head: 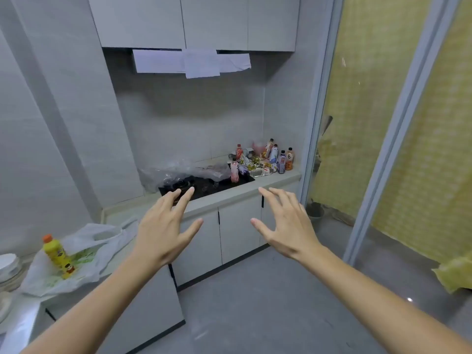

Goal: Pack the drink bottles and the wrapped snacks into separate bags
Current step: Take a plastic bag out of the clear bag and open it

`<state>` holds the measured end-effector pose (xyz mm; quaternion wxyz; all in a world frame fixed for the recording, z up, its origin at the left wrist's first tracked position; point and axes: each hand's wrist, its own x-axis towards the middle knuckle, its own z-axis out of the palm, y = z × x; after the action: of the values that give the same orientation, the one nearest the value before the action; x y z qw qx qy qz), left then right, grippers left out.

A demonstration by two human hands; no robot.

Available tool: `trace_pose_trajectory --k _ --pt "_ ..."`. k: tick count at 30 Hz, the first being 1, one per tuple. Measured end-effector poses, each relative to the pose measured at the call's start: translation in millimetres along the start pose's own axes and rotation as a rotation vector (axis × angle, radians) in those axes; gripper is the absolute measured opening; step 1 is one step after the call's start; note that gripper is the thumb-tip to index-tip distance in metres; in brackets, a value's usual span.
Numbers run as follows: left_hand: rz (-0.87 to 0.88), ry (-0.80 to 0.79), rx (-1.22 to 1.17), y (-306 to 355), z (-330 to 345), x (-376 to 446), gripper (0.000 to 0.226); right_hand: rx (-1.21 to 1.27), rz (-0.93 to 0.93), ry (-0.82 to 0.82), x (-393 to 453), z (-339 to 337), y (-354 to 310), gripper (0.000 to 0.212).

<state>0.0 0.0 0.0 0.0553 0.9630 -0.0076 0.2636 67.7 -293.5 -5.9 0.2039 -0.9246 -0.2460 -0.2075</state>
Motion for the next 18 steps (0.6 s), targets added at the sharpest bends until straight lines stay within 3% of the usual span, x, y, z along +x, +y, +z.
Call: trace_pose_trajectory --k 8,18 --pt "-0.026 -0.014 -0.033 36.0 81.3 86.4 0.077 0.039 0.092 -0.056 50.8 24.9 114.4 0.077" --pt "-0.049 -0.056 -0.061 44.6 168.3 188.8 0.077 0.073 0.140 -0.056 138.8 75.4 190.2 0.080"
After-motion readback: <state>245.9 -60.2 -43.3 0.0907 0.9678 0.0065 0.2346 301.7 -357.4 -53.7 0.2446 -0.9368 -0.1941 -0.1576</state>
